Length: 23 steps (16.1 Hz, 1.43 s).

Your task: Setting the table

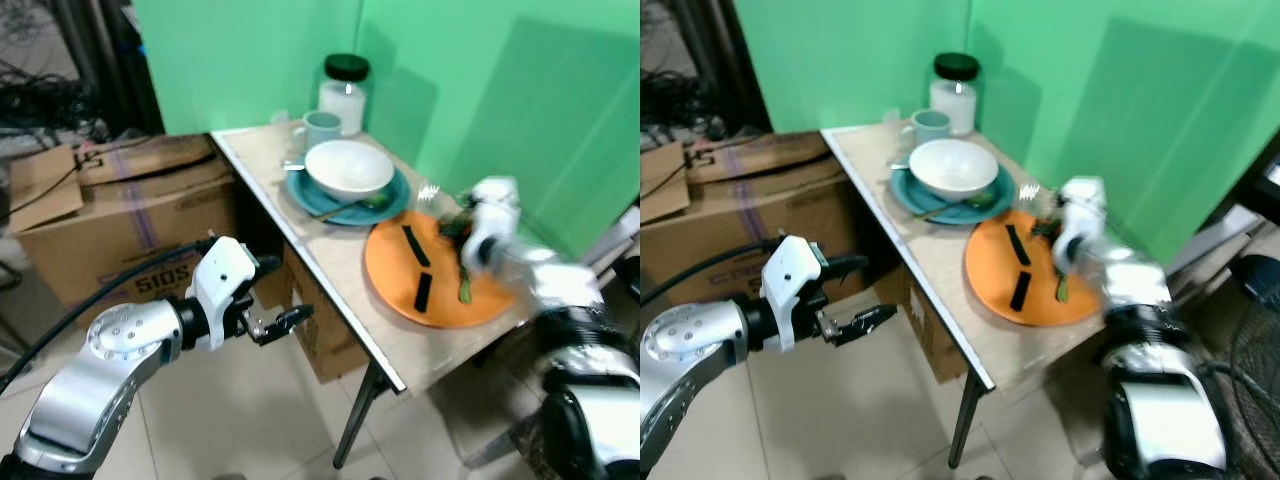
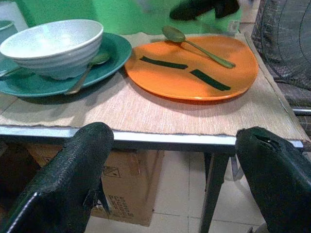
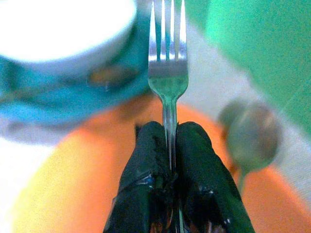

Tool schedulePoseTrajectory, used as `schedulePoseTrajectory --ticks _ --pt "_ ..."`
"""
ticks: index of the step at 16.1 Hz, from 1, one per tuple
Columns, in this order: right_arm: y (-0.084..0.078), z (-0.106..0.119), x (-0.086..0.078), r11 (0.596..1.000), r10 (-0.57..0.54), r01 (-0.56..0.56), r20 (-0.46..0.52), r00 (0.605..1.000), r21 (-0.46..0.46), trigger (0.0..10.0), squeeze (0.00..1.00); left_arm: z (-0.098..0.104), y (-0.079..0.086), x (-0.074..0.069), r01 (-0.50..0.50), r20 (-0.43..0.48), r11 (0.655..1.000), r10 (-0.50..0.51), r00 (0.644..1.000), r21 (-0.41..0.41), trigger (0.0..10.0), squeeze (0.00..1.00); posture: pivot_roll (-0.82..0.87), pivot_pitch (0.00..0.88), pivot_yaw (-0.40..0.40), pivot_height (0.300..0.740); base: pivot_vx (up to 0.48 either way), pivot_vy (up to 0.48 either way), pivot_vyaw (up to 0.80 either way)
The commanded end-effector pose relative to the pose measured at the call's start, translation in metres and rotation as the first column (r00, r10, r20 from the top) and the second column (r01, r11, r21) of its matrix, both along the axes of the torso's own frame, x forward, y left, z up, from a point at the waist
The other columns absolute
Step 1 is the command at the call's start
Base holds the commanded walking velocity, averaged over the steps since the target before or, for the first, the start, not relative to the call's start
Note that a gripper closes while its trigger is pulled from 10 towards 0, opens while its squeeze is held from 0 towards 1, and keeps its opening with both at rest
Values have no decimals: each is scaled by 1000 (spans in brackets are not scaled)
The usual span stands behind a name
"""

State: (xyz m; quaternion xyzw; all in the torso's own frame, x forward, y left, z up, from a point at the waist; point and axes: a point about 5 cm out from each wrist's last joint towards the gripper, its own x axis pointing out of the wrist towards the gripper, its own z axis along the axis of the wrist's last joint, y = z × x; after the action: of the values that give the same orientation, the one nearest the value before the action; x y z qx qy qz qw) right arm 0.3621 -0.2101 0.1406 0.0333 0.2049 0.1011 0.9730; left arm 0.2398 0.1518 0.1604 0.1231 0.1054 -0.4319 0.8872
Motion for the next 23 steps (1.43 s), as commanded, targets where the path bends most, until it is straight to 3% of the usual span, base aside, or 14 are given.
schedulePoseTrajectory --ticks 1,2,3,4,5,6,8,10,13,15,18,19,21,23 --pt "-10 25 -11 999 -30 29 77 997 18 0 0 7 -4 2 6 35 1000 -5 999 -12 10000 0 98 0 -86 740 0 0 0" --pt "-14 44 -25 999 -50 50 157 986 8 1529 0 11 -8 3 9 55 1000 -8 998 -27 10000 0 95 0 -84 740 0 0 0" --pt "-13 56 -38 998 -63 67 222 973 -13 10000 0 15 -12 6 -1 79 999 4 997 -41 10000 0 79 0 -72 740 0 0 0" --pt "-11 58 -47 997 -72 75 233 970 -2 10000 0 17 -14 10 -23 100 999 28 995 -46 10000 0 79 0 -72 740 0 0 0" --pt "-5 61 -72 996 -84 92 272 959 -15 10000 0 23 -19 22 -128 179 991 135 975 -49 10000 0 70 0 -67 740 0 0 0" --pt "-3 62 -79 994 -77 96 308 948 -47 10000 0 25 -20 26 -176 186 982 185 965 -65 10000 0 58 0 -59 740 0 0 0" --pt "18 57 -115 990 -104 133 365 925 -56 10000 0 32 -25 35 -329 257 937 349 901 -118 10000 0 31 0 -40 740 0 0 0" --pt "33 43 -113 984 -151 175 323 934 -45 10000 0 31 -27 34 -381 286 916 400 871 -121 10000 0 28 0 -31 740 0 0 -313" --pt "40 50 -110 965 -199 250 387 900 -84 10000 0 25 -22 35 -465 267 873 487 832 -145 10000 0 25 0 -29 740 0 0 -690" --pt "40 53 -107 969 -179 234 417 891 -84 10000 0 19 -16 32 -543 267 827 561 784 -145 10000 0 51 0 -63 740 0 0 -781" --pt "35 51 -101 962 -236 272 412 880 -31 10000 0 19 -16 30 -564 269 811 585 765 -158 10000 0 74 0 -86 740 0 0 -796" --pt "34 50 -99 944 -252 319 439 862 -85 10000 0 17 -14 30 -572 266 805 592 761 -156 10000 0 70 0 -87 740 0 0 -800" --pt "33 49 -100 931 -285 349 386 878 -106 10000 0 18 -17 31 -571 284 806 591 755 -158 10000 0 78 0 -79 740 0 0 -800" --pt "36 63 -98 920 -244 345 418 875 -184 10000 0 18 -15 29 -561 302 815 576 759 -144 10000 0 86 0 -90 740 0 0 -800"
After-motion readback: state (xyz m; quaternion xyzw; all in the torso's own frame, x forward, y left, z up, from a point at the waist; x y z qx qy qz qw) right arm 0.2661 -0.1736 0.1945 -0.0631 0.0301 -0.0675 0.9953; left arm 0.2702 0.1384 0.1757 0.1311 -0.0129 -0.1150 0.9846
